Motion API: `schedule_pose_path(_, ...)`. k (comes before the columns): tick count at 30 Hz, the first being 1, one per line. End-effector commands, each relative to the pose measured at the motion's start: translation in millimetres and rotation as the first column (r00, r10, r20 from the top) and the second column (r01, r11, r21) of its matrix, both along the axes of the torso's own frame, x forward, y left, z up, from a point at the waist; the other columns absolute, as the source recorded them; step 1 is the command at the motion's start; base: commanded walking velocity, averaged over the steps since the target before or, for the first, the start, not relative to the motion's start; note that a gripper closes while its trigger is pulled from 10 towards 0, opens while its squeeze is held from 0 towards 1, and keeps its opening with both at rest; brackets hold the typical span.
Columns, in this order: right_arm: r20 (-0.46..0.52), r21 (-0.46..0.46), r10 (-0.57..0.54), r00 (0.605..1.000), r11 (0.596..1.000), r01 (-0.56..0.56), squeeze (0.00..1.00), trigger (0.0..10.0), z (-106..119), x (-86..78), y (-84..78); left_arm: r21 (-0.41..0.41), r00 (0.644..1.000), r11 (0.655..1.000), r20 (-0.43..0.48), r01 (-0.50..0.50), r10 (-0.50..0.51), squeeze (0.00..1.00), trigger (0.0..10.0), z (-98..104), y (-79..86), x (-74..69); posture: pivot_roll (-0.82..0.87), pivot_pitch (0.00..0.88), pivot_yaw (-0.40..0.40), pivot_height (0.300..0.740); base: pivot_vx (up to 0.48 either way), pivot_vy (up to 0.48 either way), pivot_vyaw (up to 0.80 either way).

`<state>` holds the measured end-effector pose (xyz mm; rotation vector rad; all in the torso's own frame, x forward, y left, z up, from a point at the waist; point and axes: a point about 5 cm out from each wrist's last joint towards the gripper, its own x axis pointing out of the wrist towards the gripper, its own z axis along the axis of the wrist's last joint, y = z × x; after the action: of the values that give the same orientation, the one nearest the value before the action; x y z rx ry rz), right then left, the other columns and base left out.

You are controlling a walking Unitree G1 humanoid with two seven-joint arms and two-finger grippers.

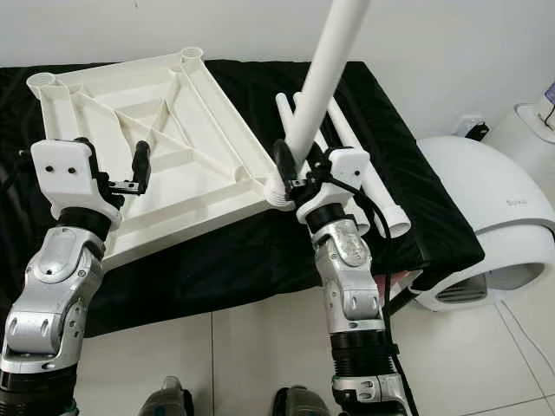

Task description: Building children table

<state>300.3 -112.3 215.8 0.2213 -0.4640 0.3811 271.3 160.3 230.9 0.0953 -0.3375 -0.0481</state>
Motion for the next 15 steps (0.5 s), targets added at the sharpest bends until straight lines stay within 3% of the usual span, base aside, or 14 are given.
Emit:
schedule_pose_path(1, 0.016, -0.004, 0.019, 1.000, 1.000, -0.019, 0.00, 10.0, -3, -5.3, 0.8, 0.020, 1.000, 1.000, 0.018, 0.007, -0.007, 0.00, 10.0, -2, -0.9, -2.3, 0.09, 0.057, -0.048, 0.740, 0.000, 0.000, 0.00)
schedule_pose_path(15, -0.008, -0.016, 0.009, 1.000, 1.000, -0.009, 0.00, 10.0, -11, -4.0, -4.7, 0.065, 0.996, 0.995, -0.043, 0.075, -0.072, 0.00, 10.0, -29, -8.3, -7.4, 0.09, 0.041, -0.053, 0.740, 0.000, 0.000, 0.00)
